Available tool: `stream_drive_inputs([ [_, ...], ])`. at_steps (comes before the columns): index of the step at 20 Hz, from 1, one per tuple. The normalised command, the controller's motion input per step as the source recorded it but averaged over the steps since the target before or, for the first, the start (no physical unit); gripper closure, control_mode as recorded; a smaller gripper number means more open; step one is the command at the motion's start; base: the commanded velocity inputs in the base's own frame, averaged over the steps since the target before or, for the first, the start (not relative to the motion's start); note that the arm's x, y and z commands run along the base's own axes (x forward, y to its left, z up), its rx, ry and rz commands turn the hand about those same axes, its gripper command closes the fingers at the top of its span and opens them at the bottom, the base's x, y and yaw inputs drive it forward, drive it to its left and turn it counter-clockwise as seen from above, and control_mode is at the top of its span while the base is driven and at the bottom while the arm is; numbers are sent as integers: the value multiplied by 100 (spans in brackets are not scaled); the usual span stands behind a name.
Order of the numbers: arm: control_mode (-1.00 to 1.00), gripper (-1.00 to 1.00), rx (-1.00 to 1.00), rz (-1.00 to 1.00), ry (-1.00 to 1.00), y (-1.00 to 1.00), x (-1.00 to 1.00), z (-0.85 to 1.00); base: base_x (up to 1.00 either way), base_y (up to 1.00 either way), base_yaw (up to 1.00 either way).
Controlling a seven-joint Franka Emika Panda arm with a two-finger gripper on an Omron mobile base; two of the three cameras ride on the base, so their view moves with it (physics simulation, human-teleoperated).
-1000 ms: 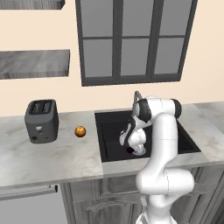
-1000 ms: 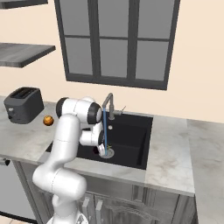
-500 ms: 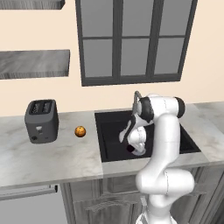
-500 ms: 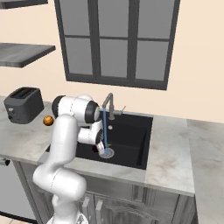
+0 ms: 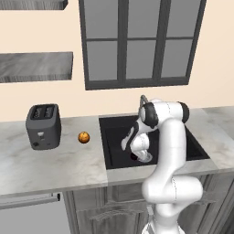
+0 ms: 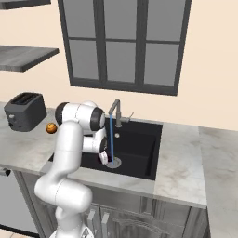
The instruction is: Turn on the sink faucet. Then move the eggplant from the counter to the sink. Turn off the sink. Move the vegetable from the sink to the pot next to the stove. Finally move the pot to the front right burner.
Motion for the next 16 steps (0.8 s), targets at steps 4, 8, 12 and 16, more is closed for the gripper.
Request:
stream_drive_inputs([
  [4,-100,-100,0,0,-2,2,1,9,0,0,0],
  [8,-100,-100,0,0,-6,0,-16,52,0,0,0],
  [12,-100,-100,0,0,-1,0,-20,49,0,0,0],
  [16,-100,-100,0,0,-2,0,-30,57,0,0,0],
])
